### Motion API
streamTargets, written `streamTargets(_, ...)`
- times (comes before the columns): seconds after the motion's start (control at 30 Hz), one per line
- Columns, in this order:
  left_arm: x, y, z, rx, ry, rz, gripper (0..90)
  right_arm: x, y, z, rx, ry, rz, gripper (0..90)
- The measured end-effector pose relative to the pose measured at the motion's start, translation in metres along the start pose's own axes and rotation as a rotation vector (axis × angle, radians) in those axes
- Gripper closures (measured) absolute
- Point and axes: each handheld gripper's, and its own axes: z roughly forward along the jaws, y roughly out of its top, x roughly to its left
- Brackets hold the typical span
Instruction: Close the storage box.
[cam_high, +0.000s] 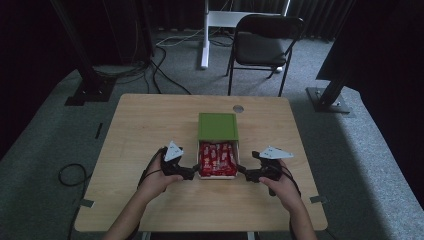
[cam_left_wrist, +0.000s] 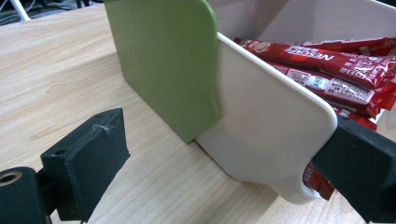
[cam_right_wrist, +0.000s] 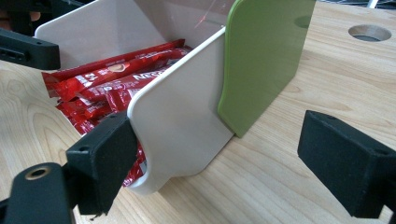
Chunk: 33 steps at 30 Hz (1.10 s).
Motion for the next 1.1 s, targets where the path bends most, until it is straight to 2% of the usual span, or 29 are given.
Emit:
streamTargets(0.4, 0.005, 0.007, 0.005, -0.002, 0.015, 0.003, 5.8, -0.005, 0.01, 0.006, 0.006, -0.024, -0.005, 11.6)
streamTargets(1.1, 0.016, 0.017, 0.017, -0.001, 0.044, 0.0, 5.7, -0.017, 0.017, 0.018, -0.011, -0.058, 0.039, 11.5)
